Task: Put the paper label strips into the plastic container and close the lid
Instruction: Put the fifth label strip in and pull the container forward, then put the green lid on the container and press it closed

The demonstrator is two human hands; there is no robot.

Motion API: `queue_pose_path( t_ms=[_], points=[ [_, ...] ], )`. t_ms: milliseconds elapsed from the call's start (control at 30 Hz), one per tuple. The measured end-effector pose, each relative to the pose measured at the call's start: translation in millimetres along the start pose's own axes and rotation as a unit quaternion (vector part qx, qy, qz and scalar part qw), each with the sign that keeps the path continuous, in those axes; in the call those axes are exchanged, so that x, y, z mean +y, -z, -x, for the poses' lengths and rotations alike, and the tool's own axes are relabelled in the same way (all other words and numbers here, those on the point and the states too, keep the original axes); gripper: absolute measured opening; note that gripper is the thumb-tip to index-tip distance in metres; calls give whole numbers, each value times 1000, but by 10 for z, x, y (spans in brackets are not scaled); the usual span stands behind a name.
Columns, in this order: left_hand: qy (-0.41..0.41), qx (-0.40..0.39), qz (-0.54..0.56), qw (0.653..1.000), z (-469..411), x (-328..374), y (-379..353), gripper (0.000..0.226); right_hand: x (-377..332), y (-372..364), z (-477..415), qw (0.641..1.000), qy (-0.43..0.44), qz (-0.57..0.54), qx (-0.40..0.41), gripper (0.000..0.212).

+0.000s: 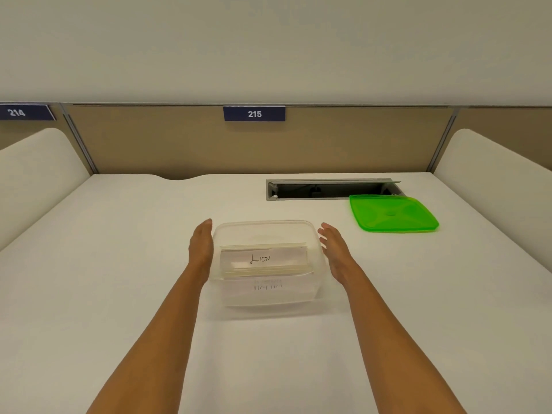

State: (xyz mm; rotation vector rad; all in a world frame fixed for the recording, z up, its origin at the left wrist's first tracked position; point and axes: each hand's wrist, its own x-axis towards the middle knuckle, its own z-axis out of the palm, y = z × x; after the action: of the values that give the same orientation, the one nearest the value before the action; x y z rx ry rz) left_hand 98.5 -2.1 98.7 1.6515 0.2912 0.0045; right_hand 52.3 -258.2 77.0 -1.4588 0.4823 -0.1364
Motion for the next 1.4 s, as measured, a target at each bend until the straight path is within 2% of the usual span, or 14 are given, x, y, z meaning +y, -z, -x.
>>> queue_pose_path(
  t_ms=[133,267,400,700,1100,1400],
  points=[
    [-102,25,-42,994,-15,316,-260,39,-222,206,-134,997,57,31,41,38],
    [-133,4,-32,991,-3,588,-718,37,-477,516,-317,989,92,60,103,36],
    [-119,-33,-11,992,30,747,-1282,37,-658,942,-511,974,122,122,147,34],
    [-80,-87,-42,992,2,647,-2513,37,-803,1930,-1094,945,114,231,200,35],
    [-19,-110,-111,988,-309,338,-3818,39,-547,2755,-1991,906,61,374,187,39],
    [-8,-107,-183,977,-540,128,-4282,44,-357,2962,-2363,876,22,444,189,44]
  ],
)
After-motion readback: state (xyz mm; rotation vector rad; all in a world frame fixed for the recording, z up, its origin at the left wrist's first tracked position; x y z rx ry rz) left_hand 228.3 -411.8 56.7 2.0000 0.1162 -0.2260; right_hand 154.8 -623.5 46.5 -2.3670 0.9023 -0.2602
